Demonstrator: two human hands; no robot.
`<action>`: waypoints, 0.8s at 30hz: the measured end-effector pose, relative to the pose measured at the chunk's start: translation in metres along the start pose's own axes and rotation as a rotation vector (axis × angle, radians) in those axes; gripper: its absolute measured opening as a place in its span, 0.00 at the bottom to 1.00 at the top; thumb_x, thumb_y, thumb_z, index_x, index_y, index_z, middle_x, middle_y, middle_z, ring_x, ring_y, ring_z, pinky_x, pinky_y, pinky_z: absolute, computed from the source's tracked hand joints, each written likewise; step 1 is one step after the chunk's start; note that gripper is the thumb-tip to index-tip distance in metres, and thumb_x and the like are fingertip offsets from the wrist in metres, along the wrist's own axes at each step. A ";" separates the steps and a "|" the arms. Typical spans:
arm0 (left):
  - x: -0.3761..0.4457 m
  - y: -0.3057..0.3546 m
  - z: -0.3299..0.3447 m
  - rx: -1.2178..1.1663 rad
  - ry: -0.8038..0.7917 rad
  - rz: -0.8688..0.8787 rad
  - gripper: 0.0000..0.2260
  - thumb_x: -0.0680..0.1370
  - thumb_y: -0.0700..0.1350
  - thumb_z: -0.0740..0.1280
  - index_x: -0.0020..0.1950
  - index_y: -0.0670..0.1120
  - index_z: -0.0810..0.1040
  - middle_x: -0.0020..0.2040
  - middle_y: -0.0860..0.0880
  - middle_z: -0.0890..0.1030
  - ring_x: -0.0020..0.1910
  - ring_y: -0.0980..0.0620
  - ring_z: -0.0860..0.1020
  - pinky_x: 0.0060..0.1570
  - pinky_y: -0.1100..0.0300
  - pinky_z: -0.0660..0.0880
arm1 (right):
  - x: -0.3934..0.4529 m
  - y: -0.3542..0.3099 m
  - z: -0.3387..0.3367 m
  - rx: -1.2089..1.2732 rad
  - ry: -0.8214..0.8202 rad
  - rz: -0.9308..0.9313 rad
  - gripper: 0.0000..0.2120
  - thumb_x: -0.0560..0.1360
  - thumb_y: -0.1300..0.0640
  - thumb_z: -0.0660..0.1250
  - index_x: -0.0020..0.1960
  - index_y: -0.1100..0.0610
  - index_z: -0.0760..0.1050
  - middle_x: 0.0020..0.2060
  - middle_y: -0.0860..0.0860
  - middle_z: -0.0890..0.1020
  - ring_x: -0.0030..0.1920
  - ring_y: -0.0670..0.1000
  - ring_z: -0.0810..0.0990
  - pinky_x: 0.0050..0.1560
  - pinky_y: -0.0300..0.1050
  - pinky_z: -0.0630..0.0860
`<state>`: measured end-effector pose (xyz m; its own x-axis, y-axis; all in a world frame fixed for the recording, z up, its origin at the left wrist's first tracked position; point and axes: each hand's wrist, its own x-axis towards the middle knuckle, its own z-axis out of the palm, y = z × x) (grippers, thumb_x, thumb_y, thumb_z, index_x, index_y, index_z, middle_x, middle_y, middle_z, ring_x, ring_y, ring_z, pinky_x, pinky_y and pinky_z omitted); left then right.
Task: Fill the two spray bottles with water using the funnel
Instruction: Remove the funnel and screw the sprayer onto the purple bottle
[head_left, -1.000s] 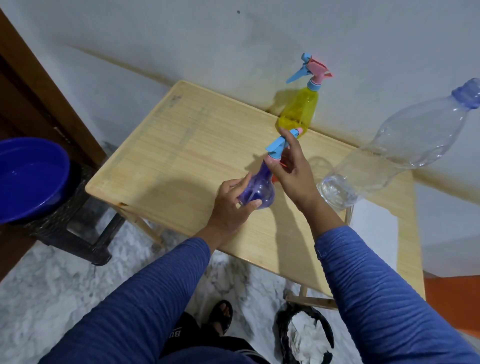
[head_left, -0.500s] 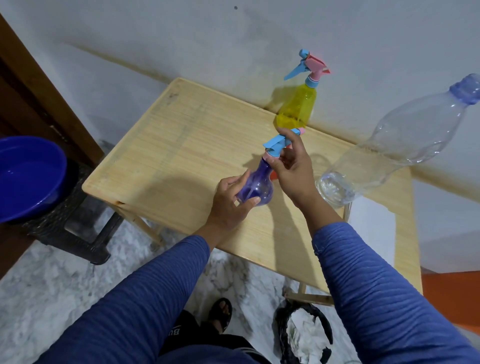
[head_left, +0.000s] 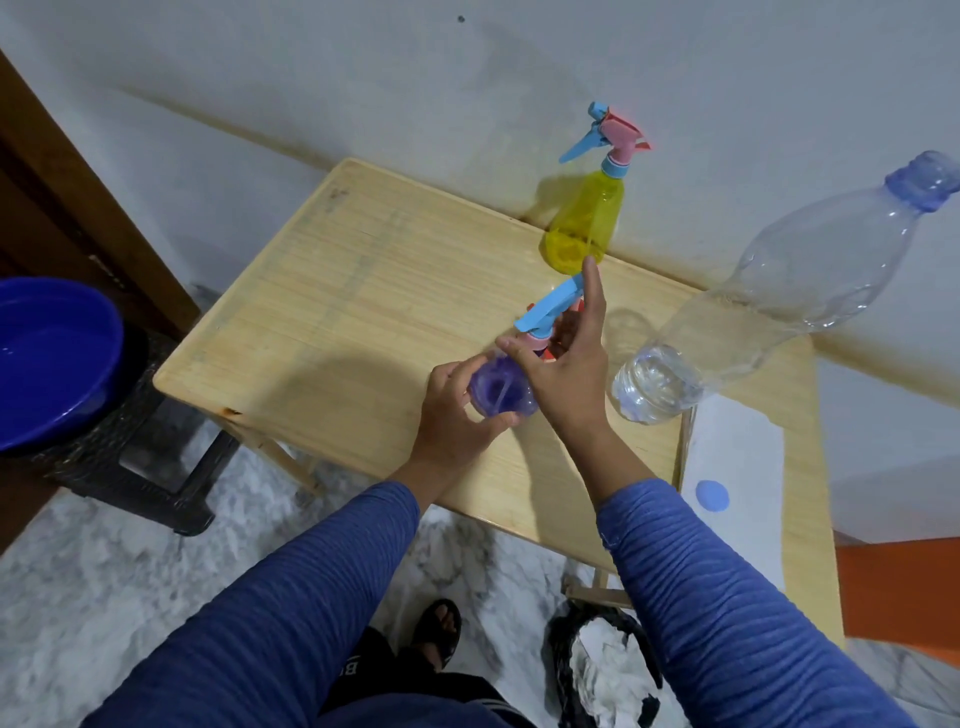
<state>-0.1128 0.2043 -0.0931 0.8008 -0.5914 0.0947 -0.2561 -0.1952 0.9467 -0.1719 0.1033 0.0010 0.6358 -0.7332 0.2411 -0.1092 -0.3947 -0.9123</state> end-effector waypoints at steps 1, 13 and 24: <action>0.000 -0.001 0.001 0.042 0.002 0.026 0.39 0.56 0.58 0.75 0.66 0.50 0.72 0.56 0.49 0.71 0.56 0.53 0.73 0.53 0.58 0.77 | -0.004 0.002 0.003 0.008 0.022 -0.004 0.47 0.65 0.55 0.77 0.73 0.38 0.52 0.63 0.54 0.73 0.58 0.50 0.77 0.57 0.49 0.77; -0.002 -0.006 -0.002 0.121 -0.088 0.105 0.37 0.61 0.56 0.75 0.68 0.50 0.70 0.58 0.50 0.74 0.58 0.57 0.70 0.56 0.69 0.70 | -0.008 0.007 0.006 -0.105 0.091 -0.108 0.32 0.75 0.65 0.66 0.75 0.58 0.56 0.69 0.41 0.62 0.66 0.37 0.67 0.59 0.22 0.62; 0.021 -0.036 -0.074 0.708 0.108 -0.076 0.26 0.79 0.56 0.52 0.72 0.42 0.64 0.72 0.41 0.64 0.73 0.41 0.59 0.70 0.47 0.57 | 0.033 -0.007 -0.007 0.365 -0.109 0.262 0.15 0.82 0.57 0.55 0.68 0.55 0.68 0.58 0.57 0.79 0.41 0.48 0.81 0.45 0.39 0.79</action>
<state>-0.0467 0.2569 -0.1020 0.8698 -0.4828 0.1011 -0.4581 -0.7146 0.5287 -0.1557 0.0782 0.0177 0.7016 -0.7118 -0.0315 -0.0131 0.0314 -0.9994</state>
